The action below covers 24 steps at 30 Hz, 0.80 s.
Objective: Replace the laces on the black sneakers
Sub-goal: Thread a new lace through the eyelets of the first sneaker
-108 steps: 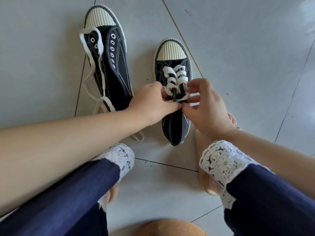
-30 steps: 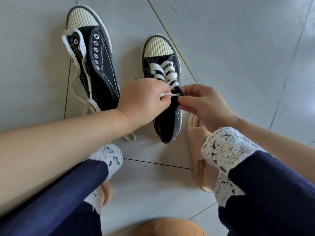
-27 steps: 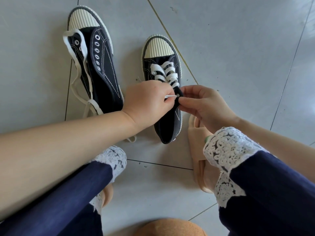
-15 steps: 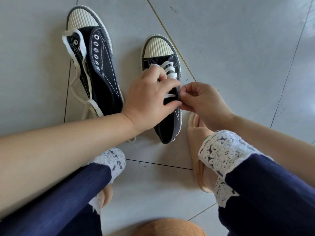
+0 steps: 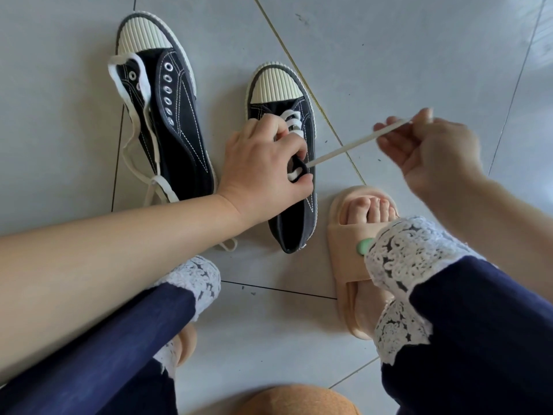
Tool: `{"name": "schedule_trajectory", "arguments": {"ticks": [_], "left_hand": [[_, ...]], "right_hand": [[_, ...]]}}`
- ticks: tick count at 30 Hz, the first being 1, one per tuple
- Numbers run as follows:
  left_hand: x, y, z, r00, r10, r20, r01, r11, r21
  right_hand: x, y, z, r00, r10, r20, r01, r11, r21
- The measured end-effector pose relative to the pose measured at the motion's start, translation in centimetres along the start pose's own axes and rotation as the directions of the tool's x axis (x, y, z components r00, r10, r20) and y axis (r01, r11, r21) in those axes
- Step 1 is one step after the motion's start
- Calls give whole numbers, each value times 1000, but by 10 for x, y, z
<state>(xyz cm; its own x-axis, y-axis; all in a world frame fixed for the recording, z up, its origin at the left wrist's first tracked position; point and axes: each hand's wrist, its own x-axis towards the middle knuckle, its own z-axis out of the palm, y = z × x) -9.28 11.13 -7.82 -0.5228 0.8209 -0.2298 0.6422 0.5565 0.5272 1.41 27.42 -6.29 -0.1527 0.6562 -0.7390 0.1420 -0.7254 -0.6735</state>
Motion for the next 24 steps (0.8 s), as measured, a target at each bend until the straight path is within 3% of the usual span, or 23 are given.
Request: {"name": "schedule_trajectory", "arguments": {"ticks": [3,7,9,10,11,13,15,16,19,24], "left_hand": [[0,0,-1,1000,5,1,-5,1000,-3],[-1,-1,-2,1000,26,-2,-26,999,-20],[-3,-4,-3,999,45,0,-45,996,-75],[-4,-6,-4,998,59,-2,-59,992,-109],[-5,-10,-6,998,69,-13,-70,988,-141],[-7,-19,-9,996,64,-56,-73,979,-191],[-7,-28,-12,996,24,-91,-44,971,-233],[-5,-31,-13,995,-16,-97,-10,965,-263],[5,-37,-12,986,-147,-77,112,933,-343],[14,-40,-9,980,-198,13,185,888,-420]], "right_hand": [[9,-11,-8,996,-2,-91,11,994,106],[11,-13,-1,997,28,-72,-15,982,188],[11,-13,3,999,14,-33,-12,999,49],[10,-12,4,1000,-5,5,5,995,-103],[9,-8,5,998,-18,67,37,955,-296],[7,3,6,972,-8,234,169,717,-676],[7,15,8,923,-25,385,359,421,-833],[7,19,11,899,-44,435,422,346,-838],[6,23,24,856,-81,510,508,306,-805],[5,22,47,821,-84,564,557,333,-761]]}}
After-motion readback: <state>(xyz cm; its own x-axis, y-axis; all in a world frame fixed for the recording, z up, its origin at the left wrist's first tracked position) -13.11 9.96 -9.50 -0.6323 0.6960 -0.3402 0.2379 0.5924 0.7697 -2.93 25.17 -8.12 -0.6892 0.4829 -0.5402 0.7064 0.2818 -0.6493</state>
